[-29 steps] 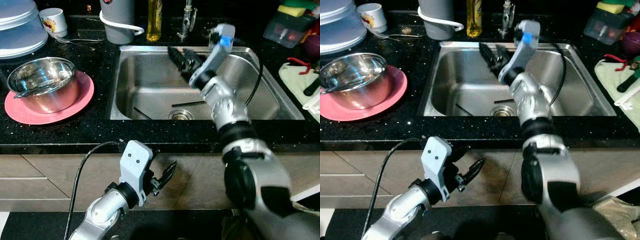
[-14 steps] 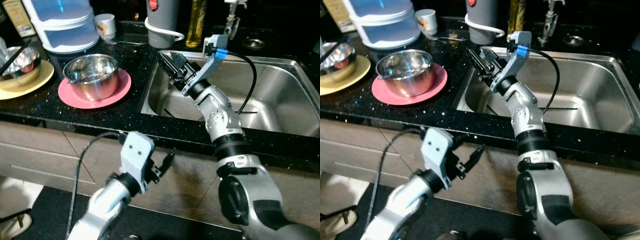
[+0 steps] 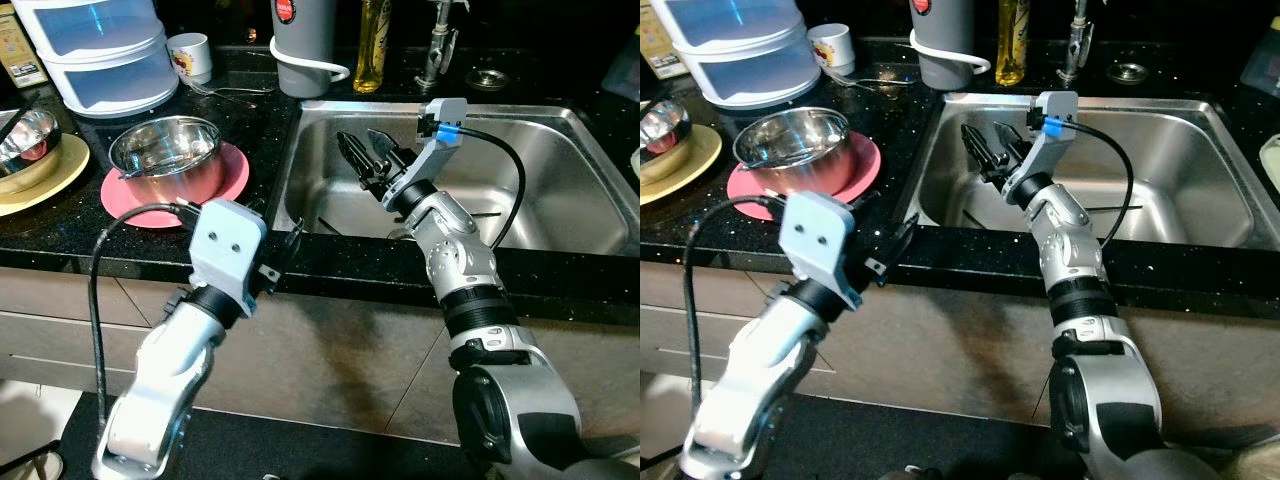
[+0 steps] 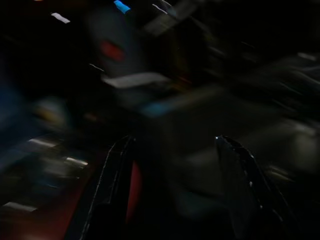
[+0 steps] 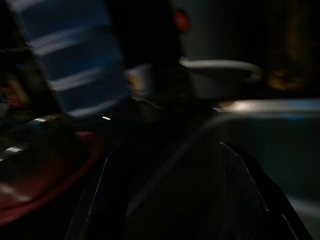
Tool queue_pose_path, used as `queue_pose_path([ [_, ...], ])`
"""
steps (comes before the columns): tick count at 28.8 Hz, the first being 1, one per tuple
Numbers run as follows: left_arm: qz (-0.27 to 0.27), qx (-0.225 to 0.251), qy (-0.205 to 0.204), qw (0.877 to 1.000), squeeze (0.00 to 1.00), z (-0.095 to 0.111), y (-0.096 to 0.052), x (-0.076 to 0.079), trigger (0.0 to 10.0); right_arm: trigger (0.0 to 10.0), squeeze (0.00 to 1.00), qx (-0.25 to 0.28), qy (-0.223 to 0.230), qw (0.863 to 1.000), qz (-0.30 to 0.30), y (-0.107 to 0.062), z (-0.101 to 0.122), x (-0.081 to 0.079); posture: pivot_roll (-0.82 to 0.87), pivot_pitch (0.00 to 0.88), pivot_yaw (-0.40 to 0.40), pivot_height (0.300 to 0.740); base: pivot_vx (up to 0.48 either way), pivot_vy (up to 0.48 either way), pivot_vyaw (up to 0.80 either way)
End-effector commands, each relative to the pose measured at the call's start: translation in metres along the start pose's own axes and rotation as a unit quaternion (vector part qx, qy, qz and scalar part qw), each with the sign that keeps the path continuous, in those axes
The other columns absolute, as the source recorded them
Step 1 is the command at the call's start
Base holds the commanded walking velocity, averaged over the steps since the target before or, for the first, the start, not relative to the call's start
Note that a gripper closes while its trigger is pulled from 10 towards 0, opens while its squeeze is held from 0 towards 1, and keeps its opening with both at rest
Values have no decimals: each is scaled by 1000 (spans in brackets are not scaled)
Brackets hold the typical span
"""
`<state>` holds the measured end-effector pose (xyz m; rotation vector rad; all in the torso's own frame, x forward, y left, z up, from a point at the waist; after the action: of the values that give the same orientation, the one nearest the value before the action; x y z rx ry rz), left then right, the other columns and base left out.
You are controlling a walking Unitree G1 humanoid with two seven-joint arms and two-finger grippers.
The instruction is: Kitchen organization
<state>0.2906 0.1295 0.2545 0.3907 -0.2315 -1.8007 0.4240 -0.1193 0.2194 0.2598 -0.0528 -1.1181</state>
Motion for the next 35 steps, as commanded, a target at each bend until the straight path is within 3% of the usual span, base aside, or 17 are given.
queue_pose_path([
  [1, 31, 10, 23, 999, 0, 9, 0, -14, 10000, 10000, 0, -11, -6, 1000, -27, -6, -7, 11, 52, 23, -30, 740, 0, 0, 0],
  [2, 31, 10, 23, 999, 0, 9, 0, -14, 10000, 10000, 0, -11, -6, 1000, -27, -6, -7, 11, 52, 23, -30, 740, 0, 0, 0],
  [4, 58, 29, 46, 997, 0, 21, 2, -30, 10000, 10000, 0, -23, -22, 998, -54, -11, -12, 23, 55, 25, -35, 740, 0, 0, 0],
  [10, 63, 35, 87, 994, 0, 28, 8, -48, 10000, 10000, 0, -24, -43, 997, -56, -14, -13, 26, 55, 28, -44, 740, 0, 0, 133],
  [22, 49, 34, 114, 992, 0, 29, 24, -59, 10000, 10000, 0, -23, -55, 995, -76, -18, -15, 31, 45, 31, -39, 740, 0, 0, 799],
  [26, 39, 30, 103, 993, 0, 25, 28, -58, 10000, 10000, 0, -30, -58, 994, -93, -20, -18, 36, 39, 31, -42, 740, 0, 0, 0],
  [35, 2, 5, 1, 1000, 0, -2, 32, -56, 10000, 10000, 0, -28, -65, 992, -103, -24, -18, 40, 27, 39, -42, 740, 0, 0, 0],
])
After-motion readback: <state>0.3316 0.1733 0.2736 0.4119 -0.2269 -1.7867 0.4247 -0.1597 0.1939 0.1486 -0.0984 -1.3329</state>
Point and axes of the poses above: a point about 5 cm out from each wrist's last joint towards the gripper, its own y axis pointing out of the wrist towards the gripper, its own z axis along the axis of the wrist's last joint, x = y × z, the point moved 4 cm from there along y, pointing out of the wrist towards the gripper, and after that the axes turned 8 degrees about -y, right-handed, at the moved point
